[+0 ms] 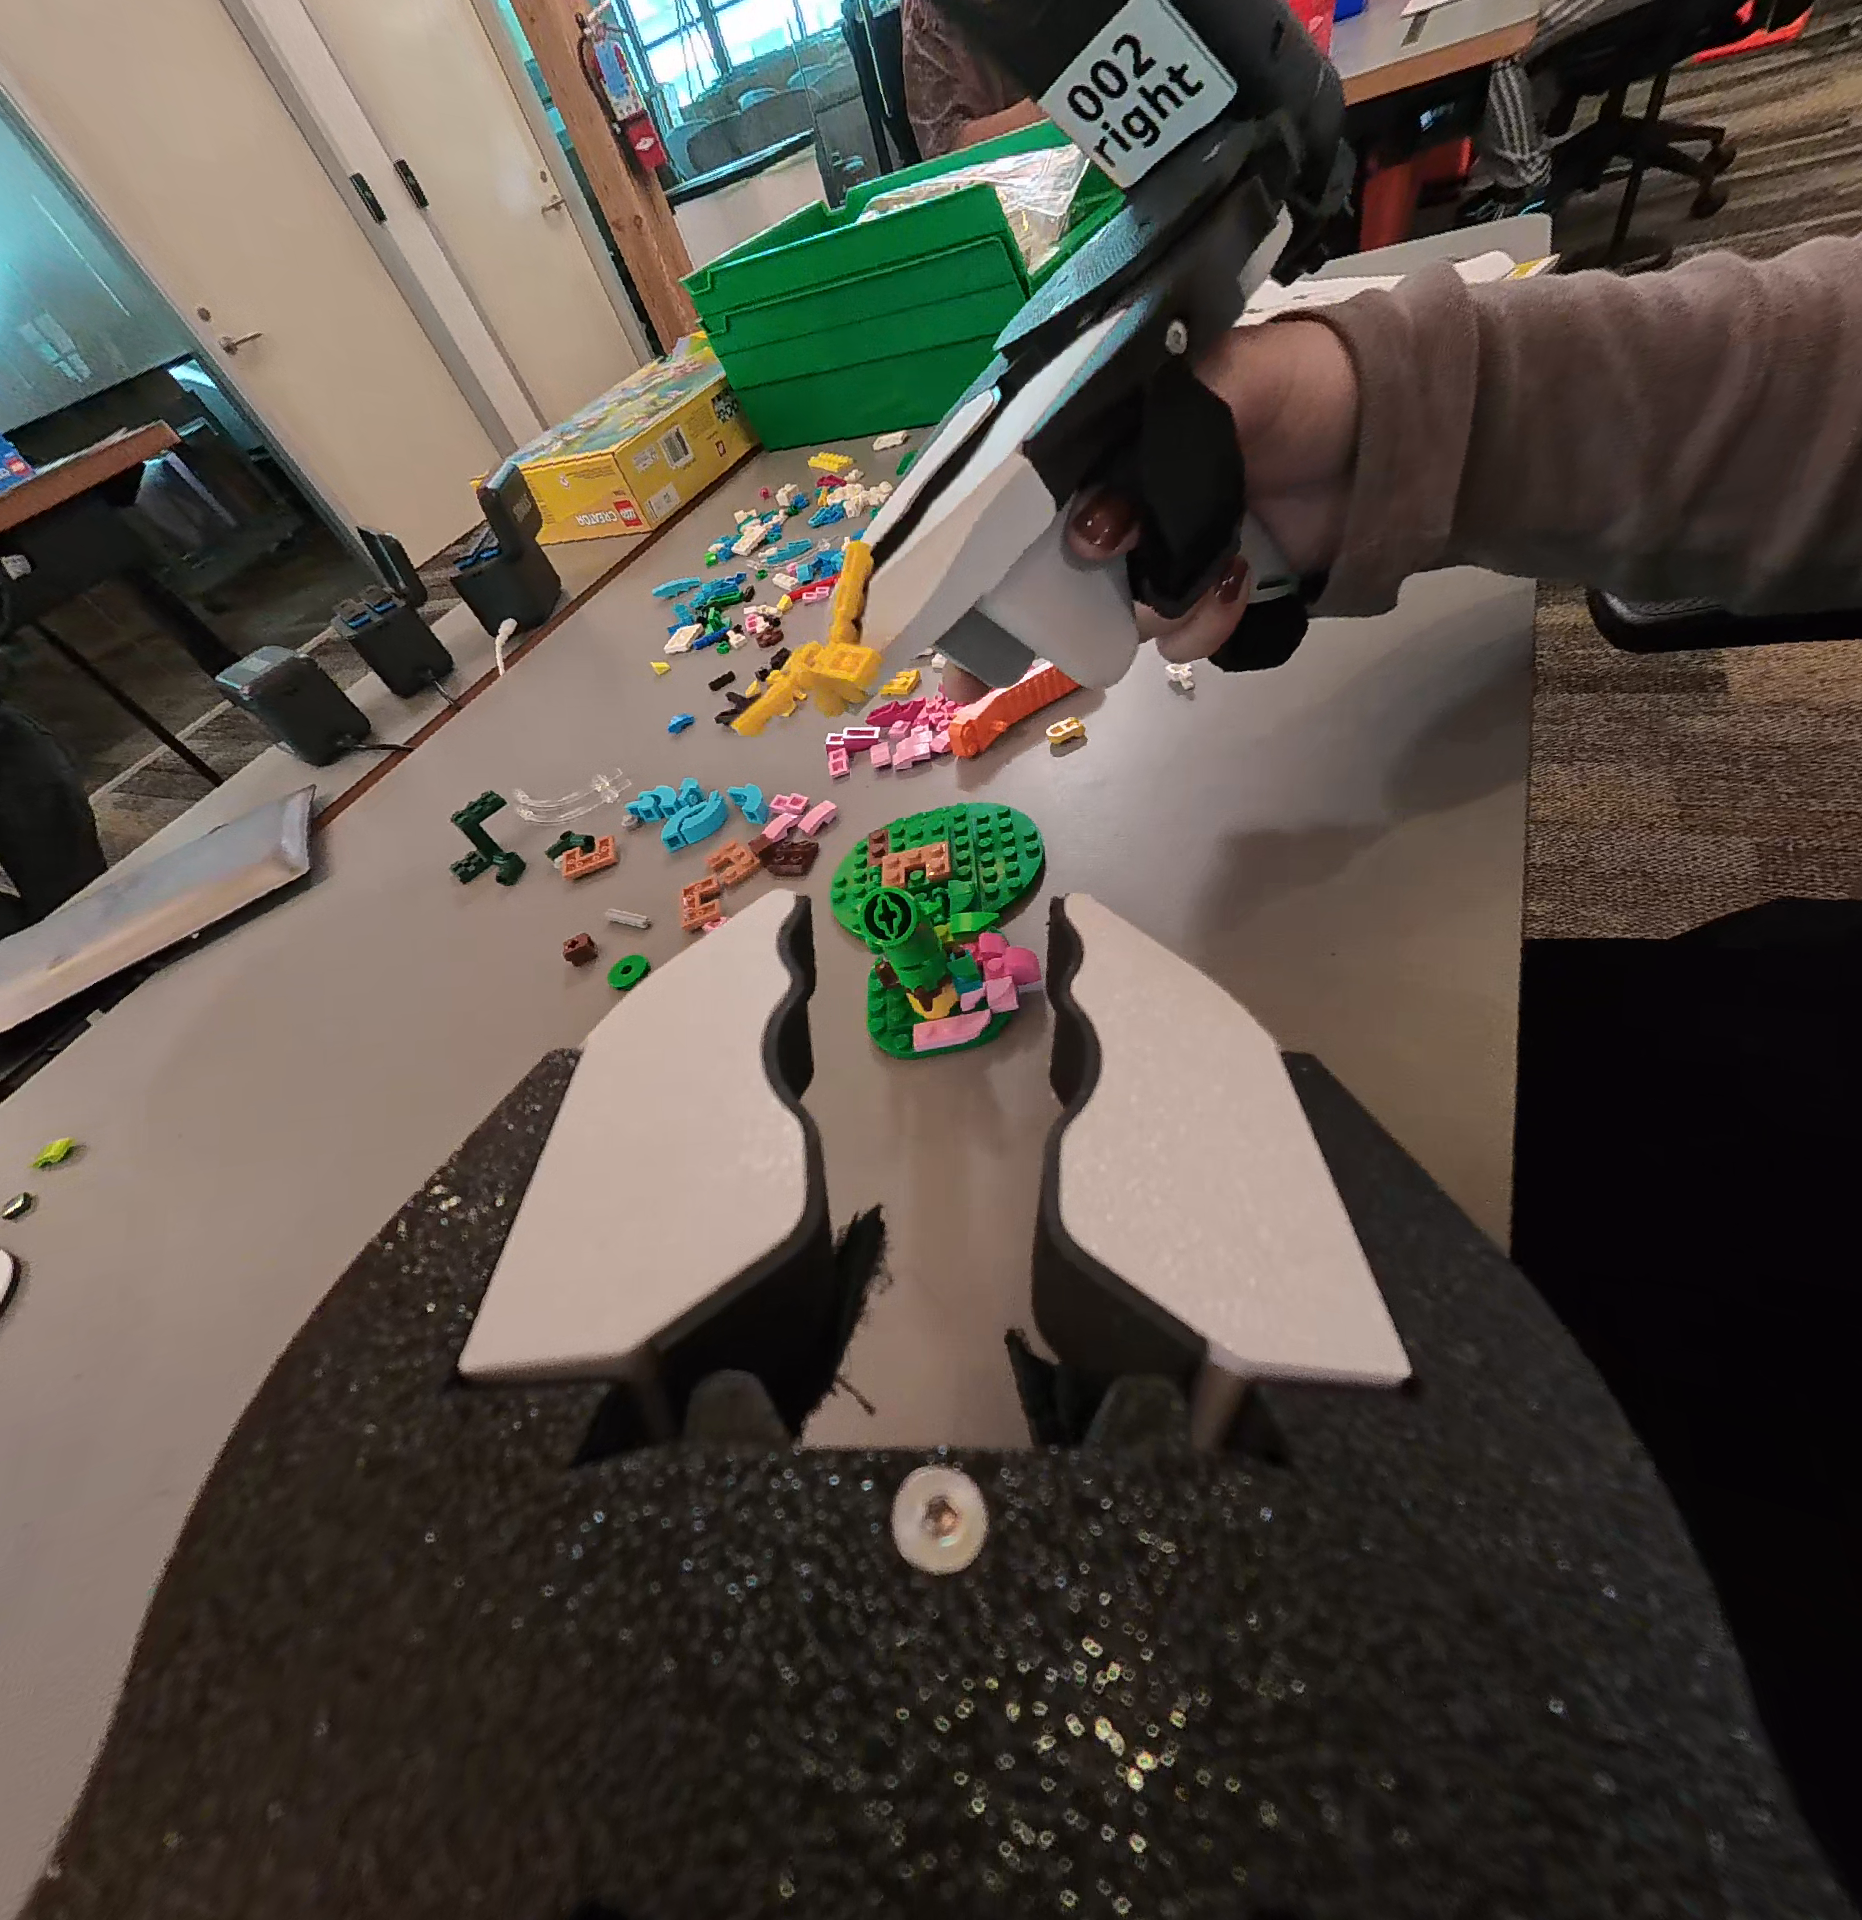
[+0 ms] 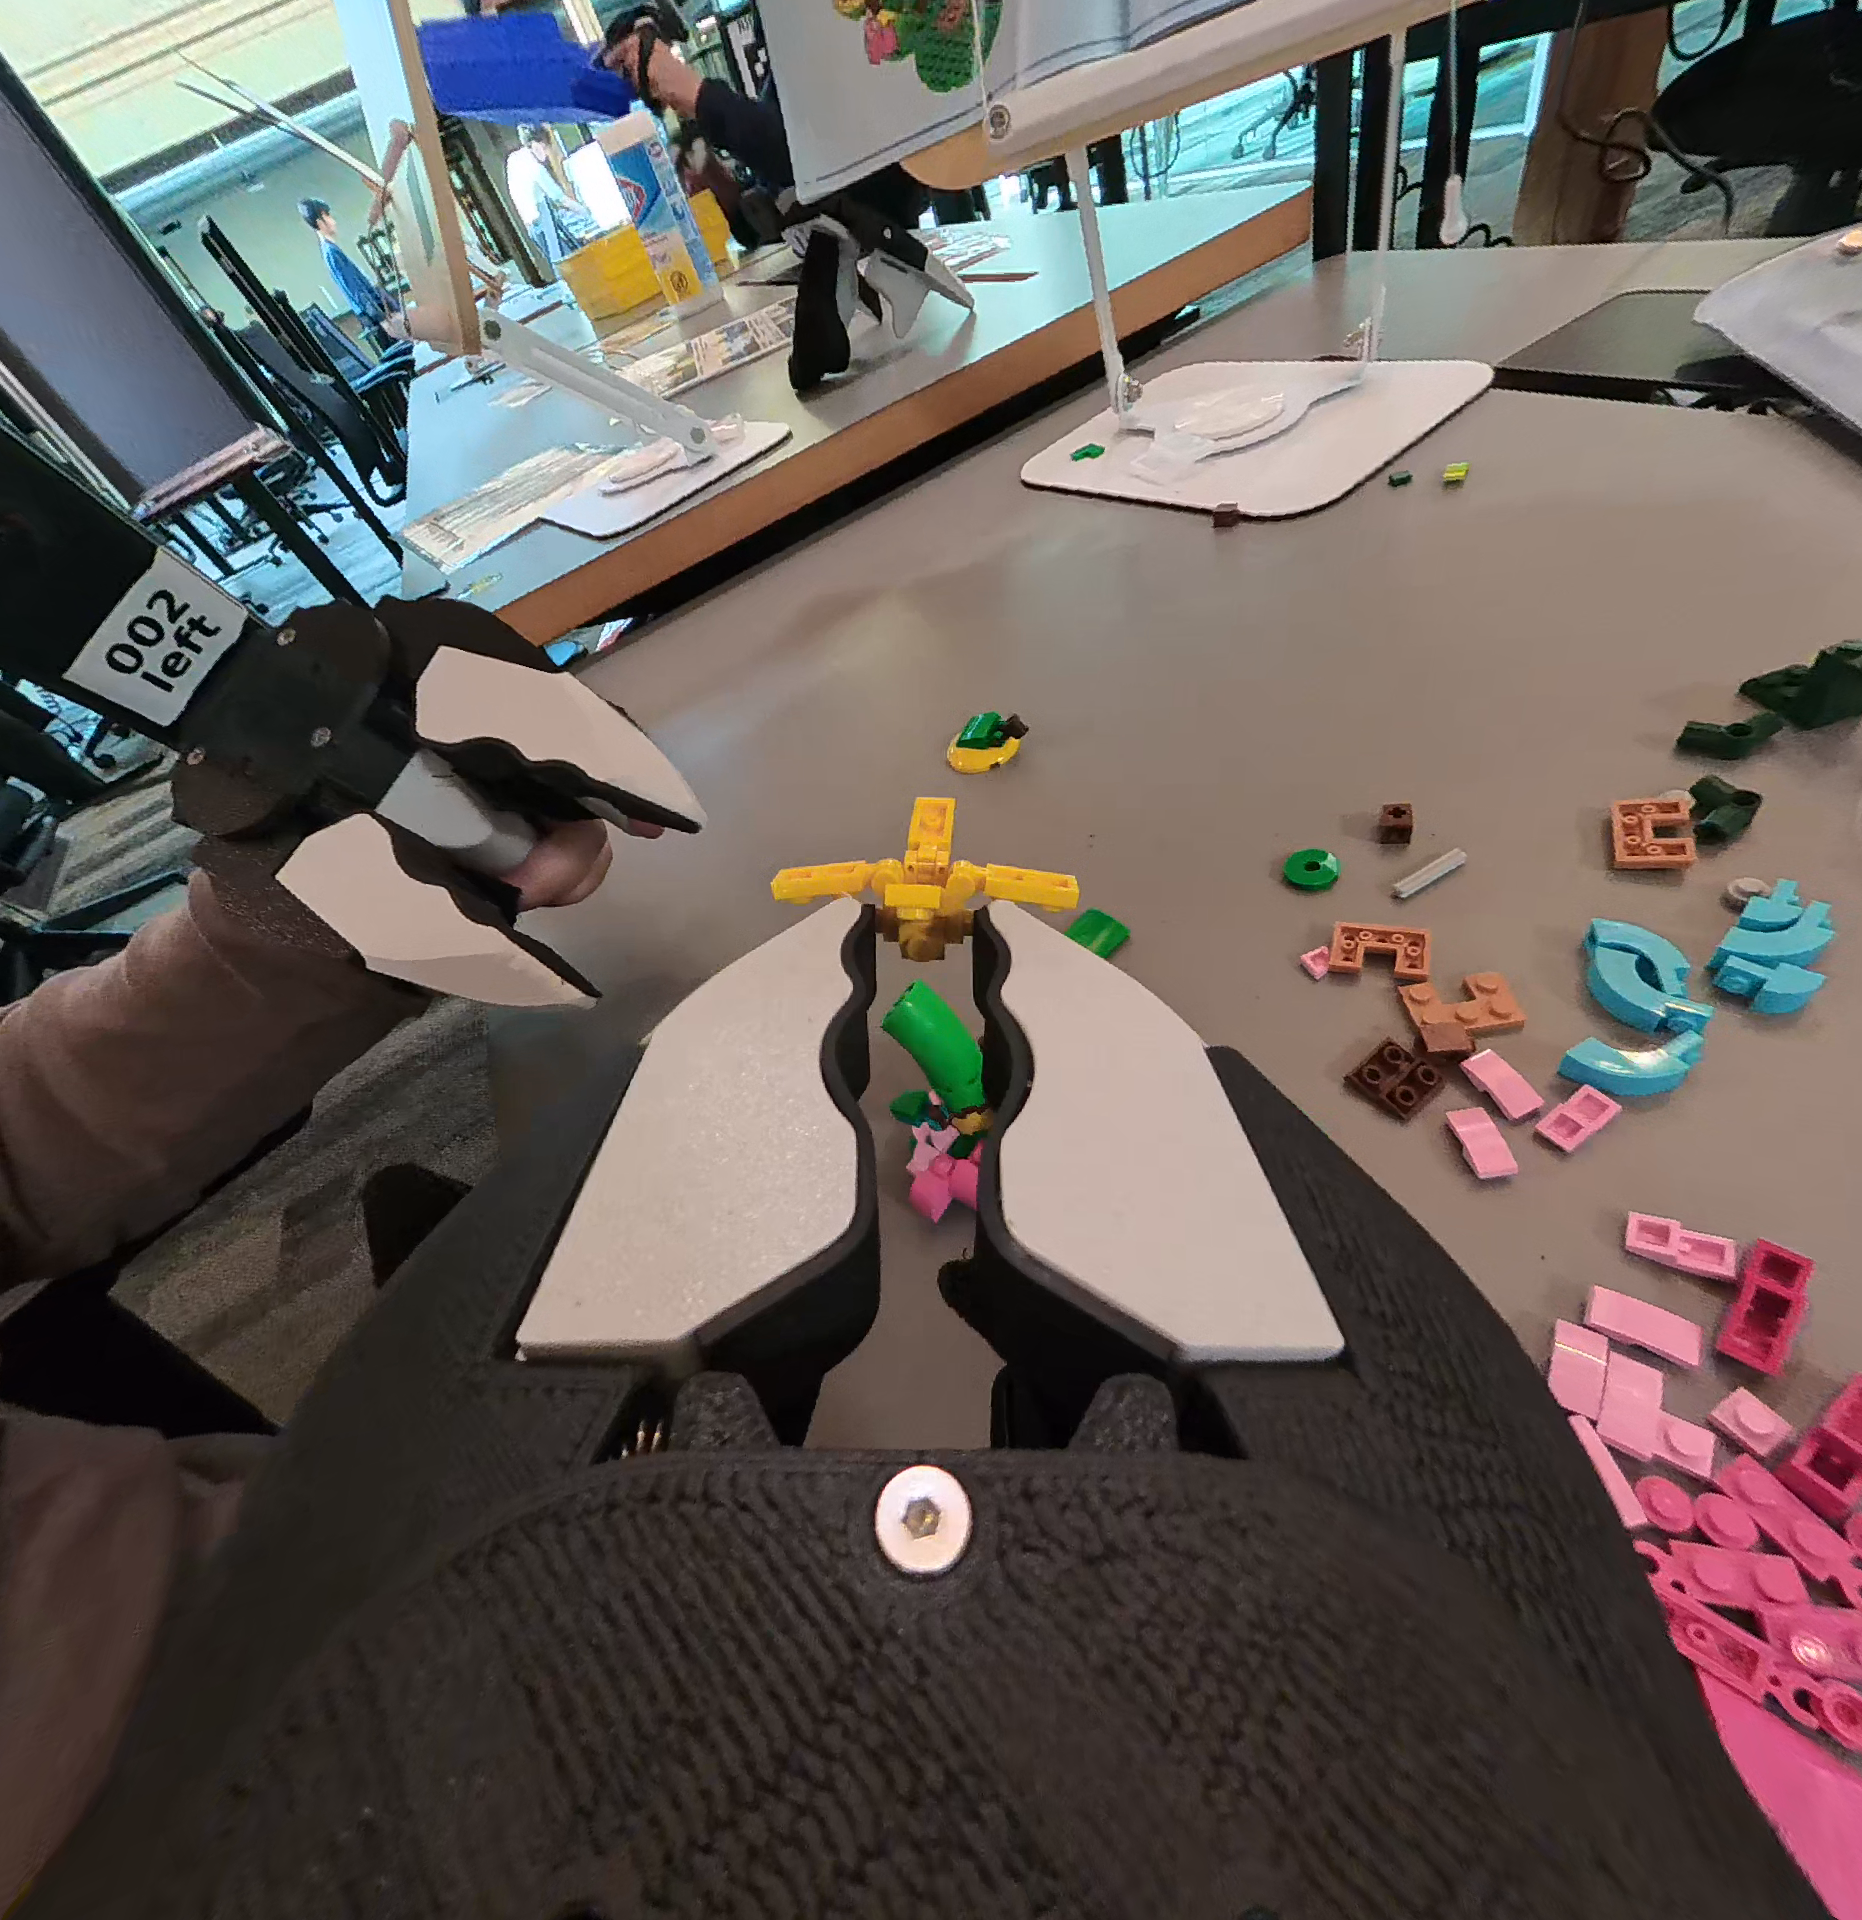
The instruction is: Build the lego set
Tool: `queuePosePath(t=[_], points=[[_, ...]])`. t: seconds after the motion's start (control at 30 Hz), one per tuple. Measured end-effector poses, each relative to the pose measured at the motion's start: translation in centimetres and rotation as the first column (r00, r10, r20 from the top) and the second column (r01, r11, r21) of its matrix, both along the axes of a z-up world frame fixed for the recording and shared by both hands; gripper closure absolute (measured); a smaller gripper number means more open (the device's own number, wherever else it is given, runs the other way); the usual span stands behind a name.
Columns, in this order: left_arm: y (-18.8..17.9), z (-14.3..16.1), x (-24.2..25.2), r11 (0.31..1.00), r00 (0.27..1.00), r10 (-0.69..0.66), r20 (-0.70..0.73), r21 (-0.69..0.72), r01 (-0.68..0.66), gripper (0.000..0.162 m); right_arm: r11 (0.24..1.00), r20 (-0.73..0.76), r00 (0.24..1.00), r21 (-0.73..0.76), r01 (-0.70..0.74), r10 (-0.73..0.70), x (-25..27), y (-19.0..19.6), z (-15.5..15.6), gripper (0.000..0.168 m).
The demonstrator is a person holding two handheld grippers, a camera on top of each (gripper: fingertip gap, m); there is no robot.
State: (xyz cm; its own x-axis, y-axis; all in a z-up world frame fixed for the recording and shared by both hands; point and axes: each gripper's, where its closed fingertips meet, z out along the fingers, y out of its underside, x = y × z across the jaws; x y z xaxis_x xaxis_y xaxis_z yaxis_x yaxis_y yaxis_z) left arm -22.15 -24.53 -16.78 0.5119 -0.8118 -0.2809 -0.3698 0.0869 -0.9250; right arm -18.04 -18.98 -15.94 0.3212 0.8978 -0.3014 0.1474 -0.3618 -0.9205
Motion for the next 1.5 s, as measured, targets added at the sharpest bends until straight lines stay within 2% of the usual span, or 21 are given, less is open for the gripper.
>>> queuePosePath(t=[0.4,0.77,0.87,1.0,1.1,1.17,1.23,1.3,1.4,1.5], points=[[0.3,0.6,-0.3,0.999,0.999,0.030,0.013,0.028,-0.031,0.119,0.994,0.064,0.998,0.109,-0.018,0.011,-0.2,-0.4,-0.1,0.153],[0.6,-0.1,-0.4,0.999,0.999,0.044,-0.003,-0.008,-0.044,0.120,0.991,0.069,0.997,0.132,-0.025,0.016,-0.1,-0.1,-0.6,0.153],[0.9,-1.3,0.0,0.997,0.997,0.065,-0.047,-0.046,-0.067,0.124,0.993,0.021,0.998,0.095,-0.066,0.064,-0.1,-0.3,-1.0,0.153],[1.2,-3.6,0.8,0.988,0.992,0.052,-0.114,-0.138,-0.067,0.120,0.996,-0.042,0.996,-0.028,-0.079,0.078,0.1,0.4,-1.9,0.153],[1.7,-4.7,1.1,0.974,0.992,0.053,-0.118,-0.212,-0.077,0.117,0.988,-0.063,0.996,-0.137,-0.067,0.059,0.1,0.9,-2.6,0.152],[1.9,-4.3,1.1,0.974,0.995,0.061,-0.076,-0.215,-0.076,0.117,0.977,-0.097,0.992,-0.193,-0.095,0.077,-0.1,0.6,-2.5,0.153],[2.0,-2.6,1.0,0.986,0.998,0.065,-0.009,-0.152,-0.065,0.121,0.975,-0.137,0.985,-0.179,-0.129,0.105,-0.3,0.2,-1.6,0.153],[2.2,-0.7,0.5,0.996,0.996,0.090,0.003,-0.003,-0.090,0.128,0.976,-0.140,0.977,-0.124,-0.179,0.161,-0.4,-0.6,-0.8,0.152],[1.9,1.2,0.8,0.978,0.993,0.108,-0.051,0.185,-0.097,0.125,0.971,-0.129,0.970,-0.096,-0.220,0.207,-0.7,-1.6,-0.2,0.153],[0.9,1.9,2.4,0.942,0.986,0.078,-0.144,0.335,-0.025,0.125,0.963,-0.108,0.966,-0.107,-0.247,0.235,-1.0,-2.2,-0.3,0.153]])
